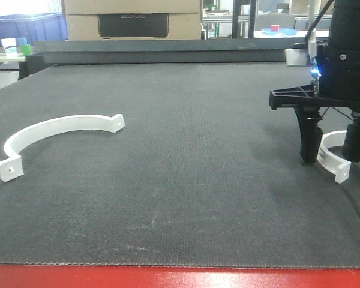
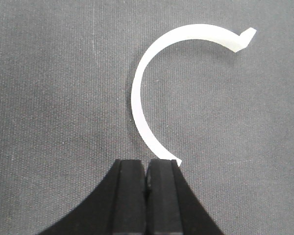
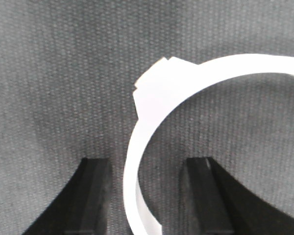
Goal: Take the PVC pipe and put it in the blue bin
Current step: 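Lower the right gripper onto the nearer clamp's arc and close it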
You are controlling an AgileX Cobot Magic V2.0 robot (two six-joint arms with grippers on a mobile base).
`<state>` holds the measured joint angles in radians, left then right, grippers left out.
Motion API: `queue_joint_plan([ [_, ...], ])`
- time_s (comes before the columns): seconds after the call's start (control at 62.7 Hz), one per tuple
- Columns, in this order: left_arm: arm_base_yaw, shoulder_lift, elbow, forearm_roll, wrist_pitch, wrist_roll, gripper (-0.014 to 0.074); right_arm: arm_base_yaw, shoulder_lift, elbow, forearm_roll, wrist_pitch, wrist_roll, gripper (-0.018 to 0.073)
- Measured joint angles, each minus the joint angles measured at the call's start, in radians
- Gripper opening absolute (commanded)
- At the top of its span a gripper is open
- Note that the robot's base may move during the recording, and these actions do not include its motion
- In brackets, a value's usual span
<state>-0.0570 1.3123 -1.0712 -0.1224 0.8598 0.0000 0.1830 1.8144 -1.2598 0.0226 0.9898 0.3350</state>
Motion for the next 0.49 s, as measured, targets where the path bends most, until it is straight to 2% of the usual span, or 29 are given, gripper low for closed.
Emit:
queue_joint_plan([
  [0.319, 0.000, 0.000, 0.000, 0.000, 0.000, 0.000, -0.0111, 0.000, 0.009, 0.000, 0.003, -0.004, 0.000, 0.0231],
  [0.495, 0.000, 0.000, 0.000, -0.006, 0.000, 0.000, -0.0111, 0.000, 0.015, 0.000, 0.014, -0.012, 0.000, 0.0125],
])
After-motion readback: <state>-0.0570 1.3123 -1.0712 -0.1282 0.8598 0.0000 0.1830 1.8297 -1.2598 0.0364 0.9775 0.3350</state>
